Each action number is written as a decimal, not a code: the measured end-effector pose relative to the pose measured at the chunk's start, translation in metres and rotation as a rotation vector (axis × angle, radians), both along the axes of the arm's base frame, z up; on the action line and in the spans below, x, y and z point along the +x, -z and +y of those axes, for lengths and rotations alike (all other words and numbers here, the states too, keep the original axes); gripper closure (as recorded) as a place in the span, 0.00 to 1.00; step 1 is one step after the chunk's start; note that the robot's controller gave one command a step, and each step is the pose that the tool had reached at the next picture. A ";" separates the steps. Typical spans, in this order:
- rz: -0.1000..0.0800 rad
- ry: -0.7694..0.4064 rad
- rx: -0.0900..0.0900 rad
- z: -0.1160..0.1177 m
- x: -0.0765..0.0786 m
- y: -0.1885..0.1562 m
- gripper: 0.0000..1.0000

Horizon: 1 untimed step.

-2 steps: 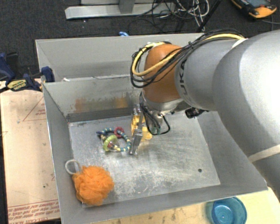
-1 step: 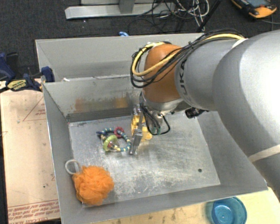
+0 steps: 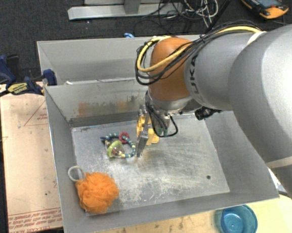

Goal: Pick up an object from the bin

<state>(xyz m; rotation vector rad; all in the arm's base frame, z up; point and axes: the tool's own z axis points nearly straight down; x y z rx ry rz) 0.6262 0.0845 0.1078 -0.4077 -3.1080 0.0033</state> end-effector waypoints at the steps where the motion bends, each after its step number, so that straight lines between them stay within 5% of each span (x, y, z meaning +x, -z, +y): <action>1: -0.019 0.006 0.005 -0.015 0.000 -0.027 1.00</action>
Offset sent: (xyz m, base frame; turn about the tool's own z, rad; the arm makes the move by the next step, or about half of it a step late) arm -0.0141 -0.0312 -0.0378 0.3024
